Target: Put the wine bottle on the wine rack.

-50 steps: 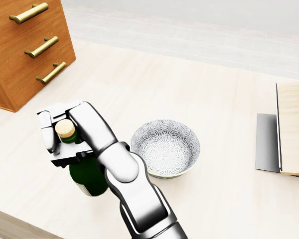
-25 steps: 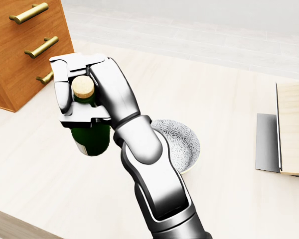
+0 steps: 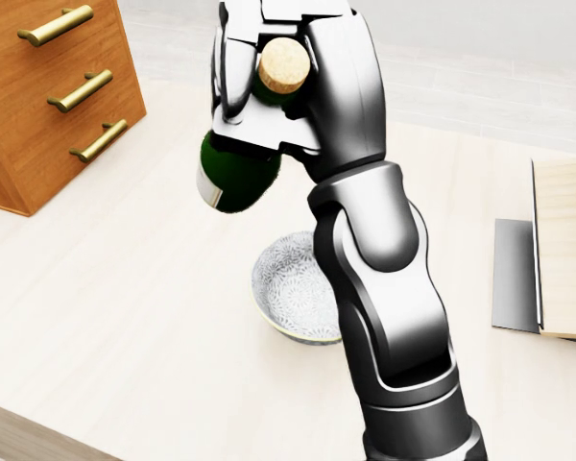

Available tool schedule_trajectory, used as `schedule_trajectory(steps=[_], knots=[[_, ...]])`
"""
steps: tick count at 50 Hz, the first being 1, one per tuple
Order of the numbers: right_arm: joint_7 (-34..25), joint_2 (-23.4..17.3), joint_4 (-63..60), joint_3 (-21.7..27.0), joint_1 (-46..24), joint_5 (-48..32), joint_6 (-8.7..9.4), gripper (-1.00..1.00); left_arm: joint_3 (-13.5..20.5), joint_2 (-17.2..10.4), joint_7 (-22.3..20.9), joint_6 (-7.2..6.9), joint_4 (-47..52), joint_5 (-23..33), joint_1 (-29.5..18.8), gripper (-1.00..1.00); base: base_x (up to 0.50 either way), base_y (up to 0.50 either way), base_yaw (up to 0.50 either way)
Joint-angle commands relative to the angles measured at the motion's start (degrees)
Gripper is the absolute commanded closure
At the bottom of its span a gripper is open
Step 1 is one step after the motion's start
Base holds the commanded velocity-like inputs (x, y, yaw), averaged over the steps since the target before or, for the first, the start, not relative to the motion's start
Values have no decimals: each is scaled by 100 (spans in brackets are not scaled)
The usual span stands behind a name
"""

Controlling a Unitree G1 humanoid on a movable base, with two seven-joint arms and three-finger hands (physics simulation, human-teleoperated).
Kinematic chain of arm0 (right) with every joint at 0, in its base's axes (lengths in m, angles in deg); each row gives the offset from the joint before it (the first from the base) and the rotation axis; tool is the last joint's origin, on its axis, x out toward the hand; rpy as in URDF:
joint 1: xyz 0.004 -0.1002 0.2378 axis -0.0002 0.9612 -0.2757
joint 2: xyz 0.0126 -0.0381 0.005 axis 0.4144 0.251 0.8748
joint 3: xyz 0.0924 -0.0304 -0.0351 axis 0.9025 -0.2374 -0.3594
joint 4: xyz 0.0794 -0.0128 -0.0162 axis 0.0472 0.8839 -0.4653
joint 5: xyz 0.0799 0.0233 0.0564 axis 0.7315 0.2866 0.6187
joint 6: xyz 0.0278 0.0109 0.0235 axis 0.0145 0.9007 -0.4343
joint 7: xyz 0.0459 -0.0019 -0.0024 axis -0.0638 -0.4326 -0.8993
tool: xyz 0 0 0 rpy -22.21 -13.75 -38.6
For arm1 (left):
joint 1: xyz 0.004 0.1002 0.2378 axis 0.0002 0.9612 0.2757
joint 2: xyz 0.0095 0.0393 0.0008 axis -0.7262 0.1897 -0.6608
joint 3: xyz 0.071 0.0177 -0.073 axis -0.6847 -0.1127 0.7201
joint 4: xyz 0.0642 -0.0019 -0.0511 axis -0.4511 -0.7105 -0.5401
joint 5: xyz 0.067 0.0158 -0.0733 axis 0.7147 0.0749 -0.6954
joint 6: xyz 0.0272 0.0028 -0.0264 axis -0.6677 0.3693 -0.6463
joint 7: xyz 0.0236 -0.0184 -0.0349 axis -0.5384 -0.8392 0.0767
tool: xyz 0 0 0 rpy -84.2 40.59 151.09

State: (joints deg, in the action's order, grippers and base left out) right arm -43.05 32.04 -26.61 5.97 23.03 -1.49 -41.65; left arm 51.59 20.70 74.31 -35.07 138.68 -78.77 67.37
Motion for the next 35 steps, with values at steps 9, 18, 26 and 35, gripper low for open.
schedule_trajectory(steps=[9, 18, 26, 35], knots=[[534, -877, -562, 683, -352, 1219, 0, 100, -56, -85, 53, 0, -408, 46, -114, -100, 0, 0, 0], [732, -1255, -874, 1114, -441, 1996, 0, 100, -154, -124, 143, 0, -415, 70, -118, -100, 0, 0, 0], [1085, -1717, -769, 1440, -439, 2761, 0, 100, -173, -172, 179, 0, -409, 48, -108, -100, 0, 0, 0], [1457, -2237, -744, 1691, -263, 3218, 0, 100, -179, -193, 205, 0, -389, 39, -119, -100, 0, 0, 0]])
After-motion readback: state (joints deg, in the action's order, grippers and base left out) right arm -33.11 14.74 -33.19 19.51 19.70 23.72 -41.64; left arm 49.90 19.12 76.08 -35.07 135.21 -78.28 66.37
